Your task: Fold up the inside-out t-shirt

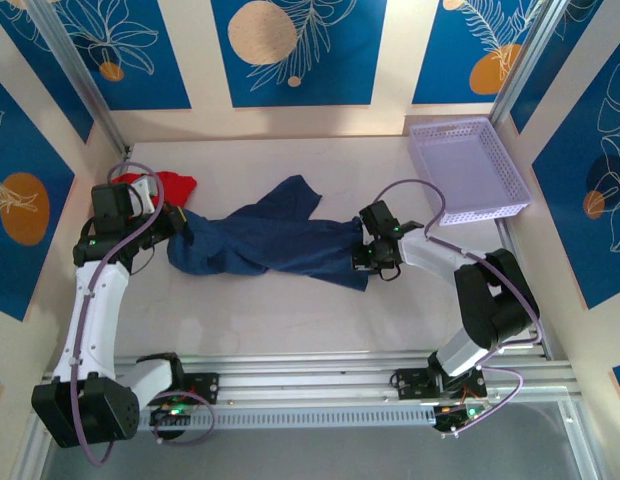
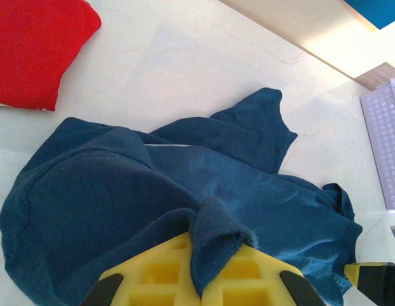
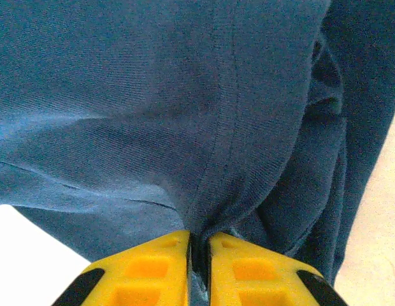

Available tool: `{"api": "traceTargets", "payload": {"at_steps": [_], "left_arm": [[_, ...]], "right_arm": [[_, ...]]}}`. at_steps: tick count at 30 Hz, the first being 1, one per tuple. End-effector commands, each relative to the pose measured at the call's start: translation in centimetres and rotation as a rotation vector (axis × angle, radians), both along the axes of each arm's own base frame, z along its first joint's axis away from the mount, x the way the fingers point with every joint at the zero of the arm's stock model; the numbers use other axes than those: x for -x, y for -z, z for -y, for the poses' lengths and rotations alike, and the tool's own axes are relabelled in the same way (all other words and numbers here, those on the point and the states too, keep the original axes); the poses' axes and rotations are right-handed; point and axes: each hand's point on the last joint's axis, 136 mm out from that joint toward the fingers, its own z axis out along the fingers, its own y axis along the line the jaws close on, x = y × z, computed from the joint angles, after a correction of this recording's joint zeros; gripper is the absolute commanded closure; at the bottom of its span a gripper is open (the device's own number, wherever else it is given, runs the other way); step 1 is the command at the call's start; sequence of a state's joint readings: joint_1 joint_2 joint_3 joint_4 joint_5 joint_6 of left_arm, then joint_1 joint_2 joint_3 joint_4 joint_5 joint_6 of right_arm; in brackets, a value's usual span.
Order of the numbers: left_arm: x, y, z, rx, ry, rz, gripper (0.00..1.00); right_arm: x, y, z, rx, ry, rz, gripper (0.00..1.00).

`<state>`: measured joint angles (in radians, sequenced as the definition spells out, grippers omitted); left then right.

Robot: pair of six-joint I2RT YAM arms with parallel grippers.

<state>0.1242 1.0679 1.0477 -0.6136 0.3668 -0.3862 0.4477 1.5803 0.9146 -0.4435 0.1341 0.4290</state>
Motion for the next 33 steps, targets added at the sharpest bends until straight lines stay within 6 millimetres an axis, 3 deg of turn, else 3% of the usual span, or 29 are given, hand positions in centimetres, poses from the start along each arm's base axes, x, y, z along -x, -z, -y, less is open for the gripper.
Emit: {"api": "traceTargets", "payload": {"at_steps": [1,10,16,19,25,30,31,33], "left_arm": [[0.0,-0.4,0.0,0.004,0.013,0.022,1.00],[0.1,-0.4,0.0,0.003,0.018,0.024,1.00],[0.1,-0.4,0.0,0.002,0.017,0.021,1.00],[0.1,-0.4,-0.1,0.000,0.013,0.021,1.00],[0.6,-1.5,-0.3,0.016,-0.028,0.056,1.00],[0.2,-1.3,0.0,0.154,-0.111,0.074,1.00],[-0.1,-2.5,0.0,0.169,-0.113,0.096,1.00],[0.0,-7.2,-0.3,0.142,-0.118,0.188,1.00]], "right_arm": [[-0.3,-2.2,-0.4,-0.009,-0.025,0.045,0.86],[-0.3,-2.0,-0.4,-0.001,-0.039,0.038,0.83],[-0.4,-2.1,-0.7,-0.015,-0.045,0.036,0.94],[-0.2,-3.5,-0.7,-0.034,-0.049,0.062,1.00],[-0.3,-11.3,0.7,-0.228,0.022,0.273,1.00],[-2.1,-14.7,2.1,-0.323,0.100,0.377,1.00],[-2.6,-17.0,2.6,-0.315,0.104,0.435,1.00],[-3.0,-22.6,4.0,-0.287,0.121,0.593,1.00]]}}
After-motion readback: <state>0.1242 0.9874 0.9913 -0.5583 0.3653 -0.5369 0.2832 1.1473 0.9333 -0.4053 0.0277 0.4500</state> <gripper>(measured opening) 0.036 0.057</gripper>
